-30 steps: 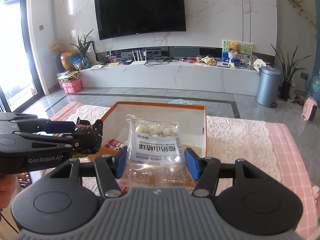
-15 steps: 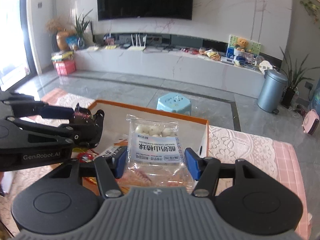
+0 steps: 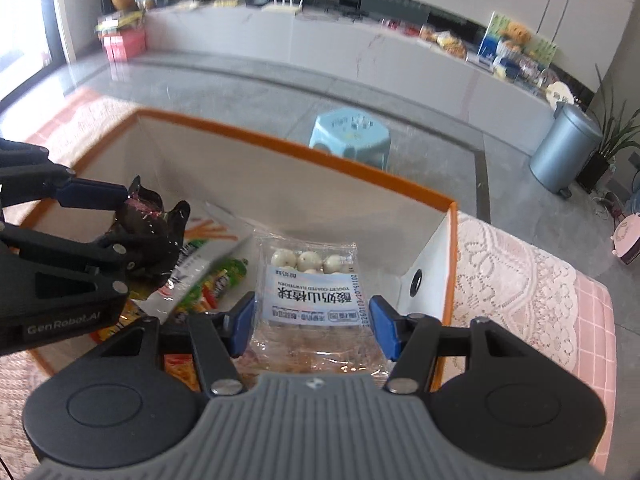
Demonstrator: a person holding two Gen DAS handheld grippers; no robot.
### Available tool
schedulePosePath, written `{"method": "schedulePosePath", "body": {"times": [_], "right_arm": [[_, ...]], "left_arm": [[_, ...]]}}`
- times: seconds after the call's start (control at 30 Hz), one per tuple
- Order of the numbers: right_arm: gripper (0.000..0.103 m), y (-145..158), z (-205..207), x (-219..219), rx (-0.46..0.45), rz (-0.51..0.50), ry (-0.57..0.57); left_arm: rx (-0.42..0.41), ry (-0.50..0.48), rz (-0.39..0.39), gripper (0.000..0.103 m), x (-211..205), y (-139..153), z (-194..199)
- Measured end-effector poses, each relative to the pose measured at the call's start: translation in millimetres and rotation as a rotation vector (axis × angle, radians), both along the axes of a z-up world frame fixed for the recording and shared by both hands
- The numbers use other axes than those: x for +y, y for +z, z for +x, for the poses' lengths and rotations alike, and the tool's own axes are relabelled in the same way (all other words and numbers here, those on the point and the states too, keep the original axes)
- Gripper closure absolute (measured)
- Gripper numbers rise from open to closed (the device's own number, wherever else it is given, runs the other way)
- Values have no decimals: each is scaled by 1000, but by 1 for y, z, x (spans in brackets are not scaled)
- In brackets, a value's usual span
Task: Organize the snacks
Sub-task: 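Carry the black-and-yellow bag with the left tool while the right tool carries the white-ball bag into the box, then open both tools to release the two bags into the box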
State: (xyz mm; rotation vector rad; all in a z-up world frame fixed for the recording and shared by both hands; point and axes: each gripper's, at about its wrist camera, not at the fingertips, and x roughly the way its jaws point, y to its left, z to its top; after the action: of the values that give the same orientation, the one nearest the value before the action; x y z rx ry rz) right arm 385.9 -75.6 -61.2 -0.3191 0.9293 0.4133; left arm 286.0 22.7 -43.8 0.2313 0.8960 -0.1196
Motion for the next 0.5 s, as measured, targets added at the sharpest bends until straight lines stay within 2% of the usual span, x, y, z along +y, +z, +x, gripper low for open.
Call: {"method": "schedulePosePath", "body": {"times": [0.33,0.5], "right_arm": [[45,-22,25,23,85,-159,46],[45,-30,31,29,128,-192,57]], "left_arm": [[98,-4,44,51,-6,-18,15],[148,17,34,51,-3,-22,27]]}}
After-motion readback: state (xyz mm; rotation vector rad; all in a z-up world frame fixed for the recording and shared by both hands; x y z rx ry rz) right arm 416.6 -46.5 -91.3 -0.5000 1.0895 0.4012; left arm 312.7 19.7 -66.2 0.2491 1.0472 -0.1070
